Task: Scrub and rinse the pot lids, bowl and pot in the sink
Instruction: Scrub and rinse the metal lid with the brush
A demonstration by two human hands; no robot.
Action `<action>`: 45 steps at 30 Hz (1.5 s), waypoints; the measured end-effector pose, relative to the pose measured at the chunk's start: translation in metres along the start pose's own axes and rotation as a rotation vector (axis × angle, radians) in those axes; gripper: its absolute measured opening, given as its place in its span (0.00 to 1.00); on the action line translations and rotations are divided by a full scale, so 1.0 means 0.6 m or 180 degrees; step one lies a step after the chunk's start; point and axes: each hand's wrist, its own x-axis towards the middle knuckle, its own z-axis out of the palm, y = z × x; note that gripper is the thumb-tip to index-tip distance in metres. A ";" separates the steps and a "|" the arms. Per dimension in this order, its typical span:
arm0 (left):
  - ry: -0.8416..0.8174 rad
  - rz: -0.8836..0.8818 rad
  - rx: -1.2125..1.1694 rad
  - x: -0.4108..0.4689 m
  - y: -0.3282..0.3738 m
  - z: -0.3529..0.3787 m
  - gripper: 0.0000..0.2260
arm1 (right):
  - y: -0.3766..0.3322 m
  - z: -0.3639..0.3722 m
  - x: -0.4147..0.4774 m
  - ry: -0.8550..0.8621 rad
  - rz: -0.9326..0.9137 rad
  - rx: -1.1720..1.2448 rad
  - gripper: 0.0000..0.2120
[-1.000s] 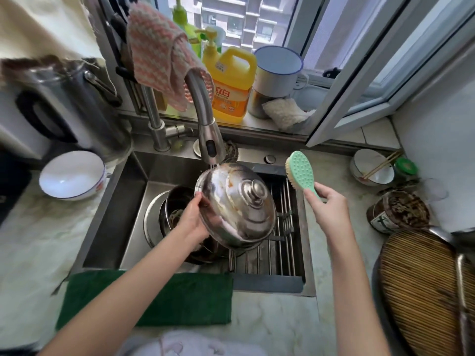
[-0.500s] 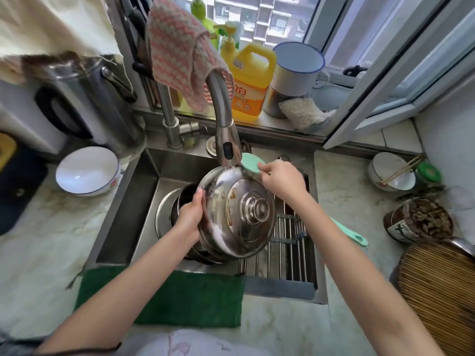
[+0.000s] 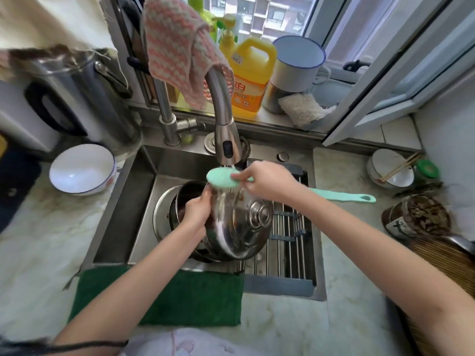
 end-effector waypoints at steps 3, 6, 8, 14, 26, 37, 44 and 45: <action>-0.0030 -0.0020 -0.0036 -0.002 0.001 0.002 0.18 | 0.038 -0.005 0.024 0.0207 0.0667 0.0061 0.17; 0.0074 -0.0016 -0.0039 0.000 0.002 0.002 0.17 | -0.004 0.002 0.003 0.0013 0.0176 0.0194 0.17; 0.0081 0.0000 -0.0037 0.003 0.000 0.003 0.17 | -0.020 0.010 -0.006 -0.0077 -0.0078 0.0171 0.17; -0.0056 -0.0005 0.0008 -0.002 -0.001 -0.004 0.19 | 0.060 0.014 0.025 0.0105 0.0948 0.0380 0.17; -0.0050 -0.0178 -0.0138 -0.002 0.000 -0.012 0.17 | 0.057 0.039 -0.019 0.0137 0.0213 0.1325 0.16; -0.0417 -0.1290 -0.0728 0.000 0.010 -0.015 0.22 | 0.097 0.029 -0.007 -0.0222 -0.0118 0.1826 0.21; -0.0503 -0.1503 -0.0471 -0.001 0.002 -0.020 0.21 | 0.098 0.018 0.004 -0.0596 -0.0432 0.1475 0.16; -0.0486 -0.1471 -0.0453 0.000 0.002 -0.019 0.21 | 0.095 0.013 0.005 -0.0567 -0.0498 0.1342 0.16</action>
